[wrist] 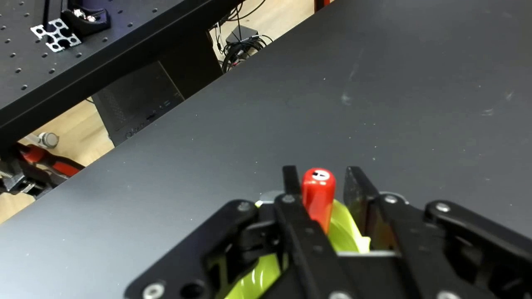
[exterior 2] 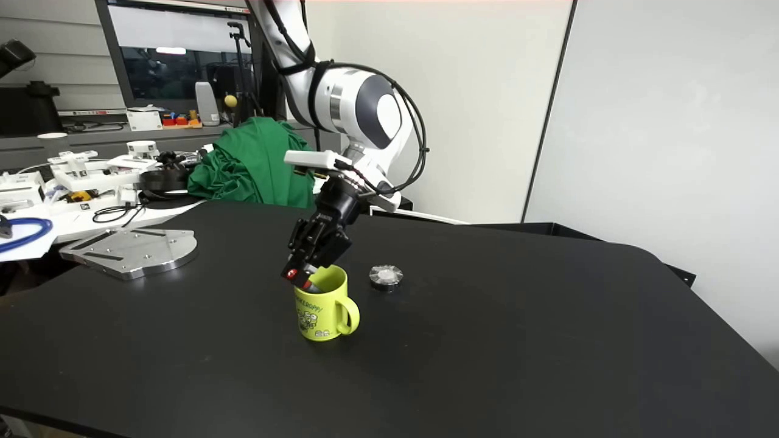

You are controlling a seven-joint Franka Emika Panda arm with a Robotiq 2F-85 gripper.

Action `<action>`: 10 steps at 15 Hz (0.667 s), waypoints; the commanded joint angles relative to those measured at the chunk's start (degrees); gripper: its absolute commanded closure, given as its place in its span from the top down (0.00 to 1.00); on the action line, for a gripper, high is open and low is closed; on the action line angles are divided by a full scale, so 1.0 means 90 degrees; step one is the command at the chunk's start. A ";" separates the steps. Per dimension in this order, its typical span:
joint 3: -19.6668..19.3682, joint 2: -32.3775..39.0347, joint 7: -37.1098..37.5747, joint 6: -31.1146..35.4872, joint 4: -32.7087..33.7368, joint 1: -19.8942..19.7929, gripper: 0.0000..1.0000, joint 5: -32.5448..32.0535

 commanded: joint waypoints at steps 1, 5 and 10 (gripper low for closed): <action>0.0015 -0.0007 0.0035 -0.0357 0.0151 -0.0092 0.05 0.0185; 0.0064 -0.0451 -0.0210 -0.0959 0.0181 -0.0185 0.05 0.0436; 0.0038 -0.1227 -0.0402 -0.1747 0.0236 -0.0150 0.05 0.0496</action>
